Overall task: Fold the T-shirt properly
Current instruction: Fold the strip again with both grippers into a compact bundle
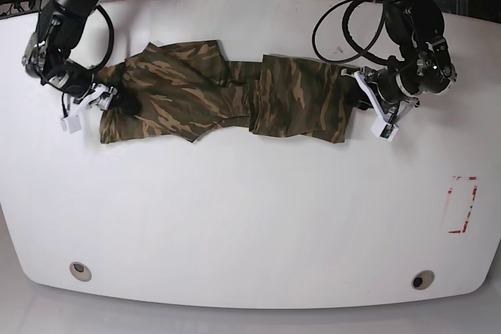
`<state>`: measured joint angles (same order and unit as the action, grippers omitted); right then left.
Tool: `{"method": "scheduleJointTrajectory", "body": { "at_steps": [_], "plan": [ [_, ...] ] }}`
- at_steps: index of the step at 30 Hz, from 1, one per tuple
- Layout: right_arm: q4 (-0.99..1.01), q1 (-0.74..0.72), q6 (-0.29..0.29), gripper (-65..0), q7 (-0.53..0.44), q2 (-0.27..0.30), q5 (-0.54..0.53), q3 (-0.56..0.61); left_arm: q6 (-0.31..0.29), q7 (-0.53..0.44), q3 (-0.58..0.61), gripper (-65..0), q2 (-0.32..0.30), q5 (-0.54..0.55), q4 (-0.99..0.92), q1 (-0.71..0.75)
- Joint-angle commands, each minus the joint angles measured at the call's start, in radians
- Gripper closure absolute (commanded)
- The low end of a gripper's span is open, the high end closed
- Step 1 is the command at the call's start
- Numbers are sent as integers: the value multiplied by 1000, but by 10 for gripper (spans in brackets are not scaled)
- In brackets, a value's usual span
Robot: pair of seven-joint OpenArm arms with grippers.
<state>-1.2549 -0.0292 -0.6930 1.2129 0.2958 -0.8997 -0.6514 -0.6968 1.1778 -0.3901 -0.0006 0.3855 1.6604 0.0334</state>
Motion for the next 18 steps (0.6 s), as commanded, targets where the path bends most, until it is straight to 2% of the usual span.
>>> {"method": "scheduleJointTrajectory", "body": {
  "at_steps": [1,4,7,8,11,18],
  "plan": [
    [-72,-7,-5,-509,6,-23,1,15,1,-16,0,-86,-5,14,14,-13],
    [-96,-7,-5,-477,6,-59,3,22,1,-16,0,-86,-3,14,14,-13],
    [-96,-8,-5,-319,5,-62,3,22,1,-16,0,-86,-2,13,14,-13],
    [-99,-13,-5,-225,5,-62,3,22,1,-16,0,-86,-2,13,14,-13],
    [-101,-16,-5,-3,8,-60,-2,22,6,-14,1,-88,0,13,14,-10],
    [-225,15,-5,0,29,-34,-2,20,130,-8,1,-88,9,19,13,-7]
  ]
}}
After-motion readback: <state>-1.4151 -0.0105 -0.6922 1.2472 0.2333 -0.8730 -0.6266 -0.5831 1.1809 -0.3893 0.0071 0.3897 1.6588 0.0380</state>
